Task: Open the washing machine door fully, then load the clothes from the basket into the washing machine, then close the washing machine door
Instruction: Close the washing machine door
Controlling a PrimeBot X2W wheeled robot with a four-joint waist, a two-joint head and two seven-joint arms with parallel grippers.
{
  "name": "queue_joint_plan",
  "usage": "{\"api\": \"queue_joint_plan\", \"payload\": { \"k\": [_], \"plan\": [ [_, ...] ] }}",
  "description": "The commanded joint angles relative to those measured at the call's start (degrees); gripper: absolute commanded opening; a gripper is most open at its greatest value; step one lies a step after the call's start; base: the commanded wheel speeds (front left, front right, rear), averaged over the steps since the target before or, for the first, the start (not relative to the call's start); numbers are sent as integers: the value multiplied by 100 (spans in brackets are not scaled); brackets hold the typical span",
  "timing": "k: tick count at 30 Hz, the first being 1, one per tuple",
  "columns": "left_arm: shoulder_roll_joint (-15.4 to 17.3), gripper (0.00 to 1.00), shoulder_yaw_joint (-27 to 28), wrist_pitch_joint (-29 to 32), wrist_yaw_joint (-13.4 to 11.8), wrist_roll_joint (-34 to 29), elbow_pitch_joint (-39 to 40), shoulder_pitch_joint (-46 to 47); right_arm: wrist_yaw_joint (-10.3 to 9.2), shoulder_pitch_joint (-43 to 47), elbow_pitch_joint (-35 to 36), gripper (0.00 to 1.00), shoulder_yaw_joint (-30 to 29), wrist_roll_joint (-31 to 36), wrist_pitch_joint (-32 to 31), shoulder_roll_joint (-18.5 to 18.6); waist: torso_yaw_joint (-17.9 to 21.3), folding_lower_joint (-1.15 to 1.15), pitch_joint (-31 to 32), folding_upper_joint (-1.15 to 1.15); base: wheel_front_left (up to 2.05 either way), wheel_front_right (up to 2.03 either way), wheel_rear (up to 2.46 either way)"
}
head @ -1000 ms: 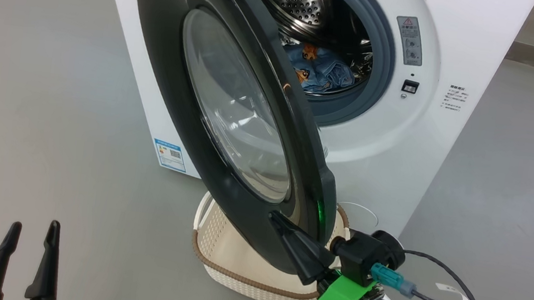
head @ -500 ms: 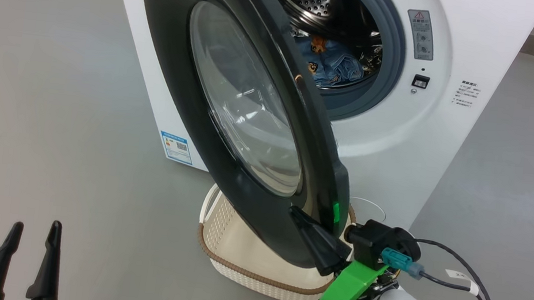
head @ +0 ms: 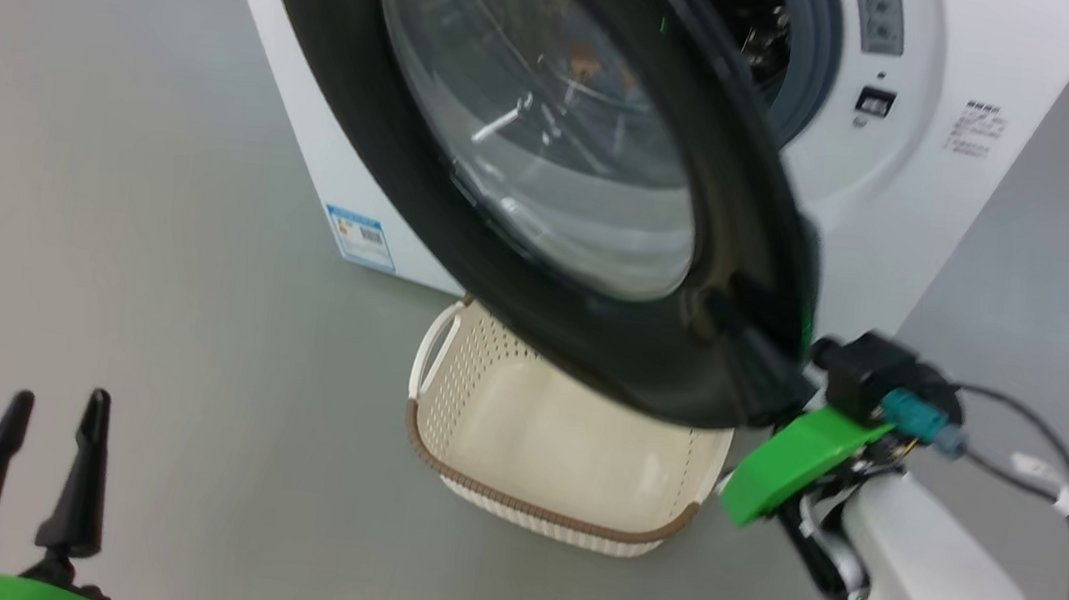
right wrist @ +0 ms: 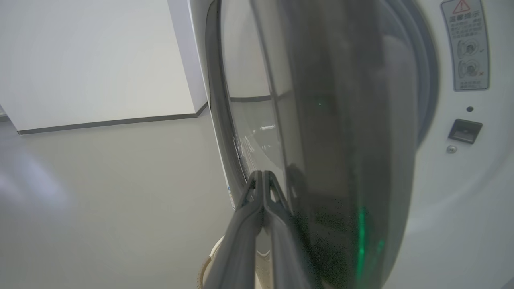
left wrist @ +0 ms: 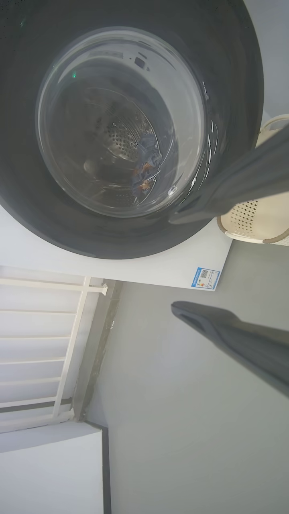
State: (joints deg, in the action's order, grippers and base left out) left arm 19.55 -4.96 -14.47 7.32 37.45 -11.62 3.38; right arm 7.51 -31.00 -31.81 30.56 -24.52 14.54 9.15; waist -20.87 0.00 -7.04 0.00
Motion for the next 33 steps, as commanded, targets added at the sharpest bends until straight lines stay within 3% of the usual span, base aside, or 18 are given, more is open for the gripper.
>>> {"api": "queue_joint_plan", "payload": {
  "k": [1,14,21,33],
  "plan": [
    [261,100,209,-52,16,76,144,283,-2,-203,71,0,-116,74,46,-7,-31,0,-264,0,0,0,0],
    [524,100,58,-52,16,491,247,776,-2,-1274,-440,0,-1582,1104,46,-204,-106,0,-1217,0,0,0,0],
    [651,100,35,-52,16,640,251,1001,-2,-1986,-665,0,-1972,1615,46,-371,-138,0,-1623,0,0,0,0],
    [693,100,-2,-52,16,709,200,1145,-2,-2539,-830,0,-2960,2407,46,-566,-182,0,-1731,0,0,0,0]
  ]
}}
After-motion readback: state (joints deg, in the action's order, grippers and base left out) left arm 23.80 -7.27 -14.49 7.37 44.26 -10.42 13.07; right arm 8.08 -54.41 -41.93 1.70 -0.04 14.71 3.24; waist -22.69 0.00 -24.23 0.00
